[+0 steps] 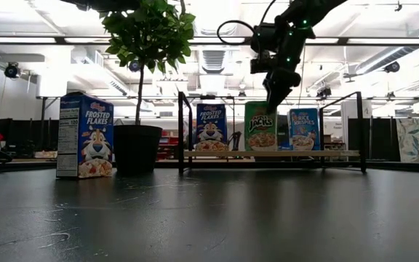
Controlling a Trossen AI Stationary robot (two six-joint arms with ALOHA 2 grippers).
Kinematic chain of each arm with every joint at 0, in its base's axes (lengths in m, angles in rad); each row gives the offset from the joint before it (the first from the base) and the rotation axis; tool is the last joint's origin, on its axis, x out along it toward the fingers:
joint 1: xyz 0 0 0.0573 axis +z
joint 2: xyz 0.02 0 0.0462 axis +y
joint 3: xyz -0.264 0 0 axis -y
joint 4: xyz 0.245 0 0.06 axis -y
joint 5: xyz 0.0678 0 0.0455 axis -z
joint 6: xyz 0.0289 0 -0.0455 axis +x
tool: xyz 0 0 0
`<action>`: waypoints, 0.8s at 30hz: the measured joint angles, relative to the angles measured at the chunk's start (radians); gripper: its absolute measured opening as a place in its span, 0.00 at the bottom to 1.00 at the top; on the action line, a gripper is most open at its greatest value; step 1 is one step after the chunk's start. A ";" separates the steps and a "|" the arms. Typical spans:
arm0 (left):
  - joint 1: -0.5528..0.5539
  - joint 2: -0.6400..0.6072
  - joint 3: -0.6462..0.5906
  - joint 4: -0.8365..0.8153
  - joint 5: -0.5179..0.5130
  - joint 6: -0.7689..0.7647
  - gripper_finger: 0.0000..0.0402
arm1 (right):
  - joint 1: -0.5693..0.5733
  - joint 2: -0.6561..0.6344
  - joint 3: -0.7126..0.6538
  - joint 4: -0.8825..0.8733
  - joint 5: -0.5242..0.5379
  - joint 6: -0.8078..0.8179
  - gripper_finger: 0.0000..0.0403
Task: Stack cereal on shelf
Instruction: Put the right green cereal box on the shelf aligned with the other green cereal box
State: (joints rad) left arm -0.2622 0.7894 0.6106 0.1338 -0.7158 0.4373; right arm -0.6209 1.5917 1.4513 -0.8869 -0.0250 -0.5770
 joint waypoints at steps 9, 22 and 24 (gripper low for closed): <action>0.000 0.000 0.000 0.000 0.000 0.000 0.58 | 0.001 -0.015 0.000 -0.012 0.005 0.006 0.50; 0.000 0.000 0.000 0.000 0.000 0.000 0.58 | 0.031 -0.025 0.161 -0.142 -0.001 0.124 0.50; 0.000 0.000 0.000 0.000 0.000 0.000 0.58 | 0.041 -0.025 0.169 -0.102 -0.001 0.147 0.50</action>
State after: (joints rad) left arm -0.2622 0.7893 0.6106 0.1337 -0.7158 0.4370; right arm -0.5801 1.5665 1.6203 -0.9887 -0.0263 -0.4302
